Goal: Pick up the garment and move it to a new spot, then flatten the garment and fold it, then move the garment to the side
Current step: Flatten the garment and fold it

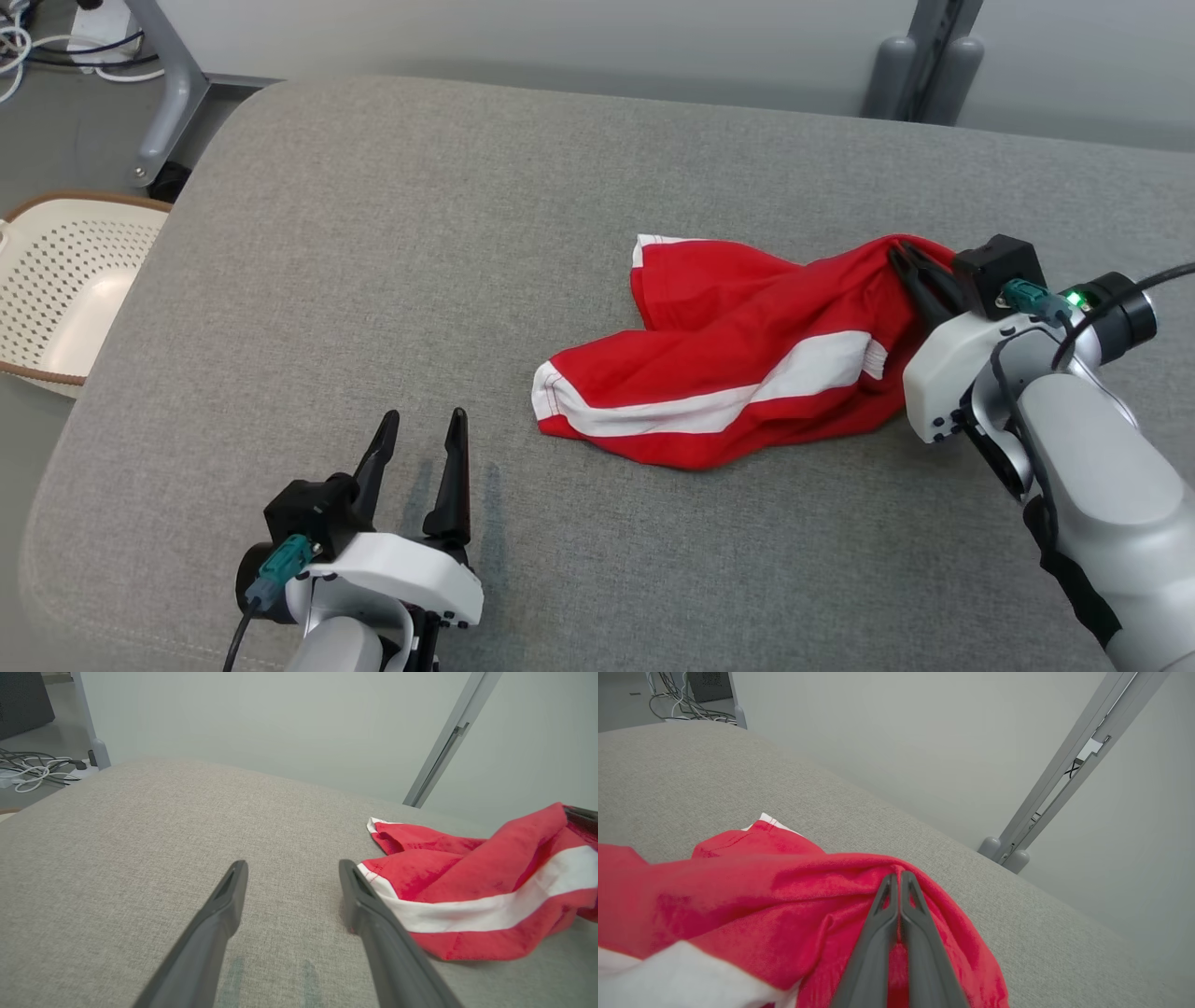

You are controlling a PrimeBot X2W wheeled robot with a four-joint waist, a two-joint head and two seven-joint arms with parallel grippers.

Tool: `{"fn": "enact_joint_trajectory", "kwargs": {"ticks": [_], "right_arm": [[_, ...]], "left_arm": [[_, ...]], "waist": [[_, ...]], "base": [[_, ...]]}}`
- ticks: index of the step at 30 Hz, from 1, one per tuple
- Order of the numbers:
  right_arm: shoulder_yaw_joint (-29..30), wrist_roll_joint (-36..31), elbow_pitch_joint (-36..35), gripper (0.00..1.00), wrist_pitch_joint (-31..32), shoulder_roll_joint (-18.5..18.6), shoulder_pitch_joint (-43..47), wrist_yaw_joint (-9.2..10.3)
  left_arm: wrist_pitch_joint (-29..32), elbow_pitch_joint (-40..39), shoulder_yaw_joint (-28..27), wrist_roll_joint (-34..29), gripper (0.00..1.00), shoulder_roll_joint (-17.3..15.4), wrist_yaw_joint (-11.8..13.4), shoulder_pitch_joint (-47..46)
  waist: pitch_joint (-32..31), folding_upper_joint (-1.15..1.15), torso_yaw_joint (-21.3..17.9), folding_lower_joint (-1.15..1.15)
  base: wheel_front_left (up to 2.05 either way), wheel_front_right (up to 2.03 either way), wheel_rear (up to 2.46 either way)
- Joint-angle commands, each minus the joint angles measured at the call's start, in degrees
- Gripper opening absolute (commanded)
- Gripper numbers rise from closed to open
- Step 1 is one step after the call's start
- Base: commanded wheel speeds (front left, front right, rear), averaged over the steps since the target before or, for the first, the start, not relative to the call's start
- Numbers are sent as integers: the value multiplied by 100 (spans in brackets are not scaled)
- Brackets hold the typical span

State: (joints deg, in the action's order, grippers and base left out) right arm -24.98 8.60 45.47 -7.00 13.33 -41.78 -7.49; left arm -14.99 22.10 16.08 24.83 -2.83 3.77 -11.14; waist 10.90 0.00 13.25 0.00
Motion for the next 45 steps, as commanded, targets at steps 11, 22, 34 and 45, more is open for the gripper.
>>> {"fn": "enact_joint_trajectory", "kwargs": {"ticks": [11,22,34,45], "right_arm": [[-112,578,1086,100,-590,-195,-472,-1],[432,1272,3,100,-822,-28,570,-1],[341,1349,-823,100,-824,-471,1711,-1],[147,1240,-14,100,-825,-504,1170,-1]], "left_arm": [[-25,-19,158,-5,100,-18,120,-106],[-25,28,94,-162,100,-20,59,126],[-25,94,132,-222,100,-20,15,159],[-25,74,157,-184,100,-18,19,2]], "waist": [[52,0,-65,0],[-292,0,-513,0],[-279,0,-464,0],[-48,0,-148,0]], "base": [[0,0,0],[0,0,0],[0,0,0],[0,0,0]]}}
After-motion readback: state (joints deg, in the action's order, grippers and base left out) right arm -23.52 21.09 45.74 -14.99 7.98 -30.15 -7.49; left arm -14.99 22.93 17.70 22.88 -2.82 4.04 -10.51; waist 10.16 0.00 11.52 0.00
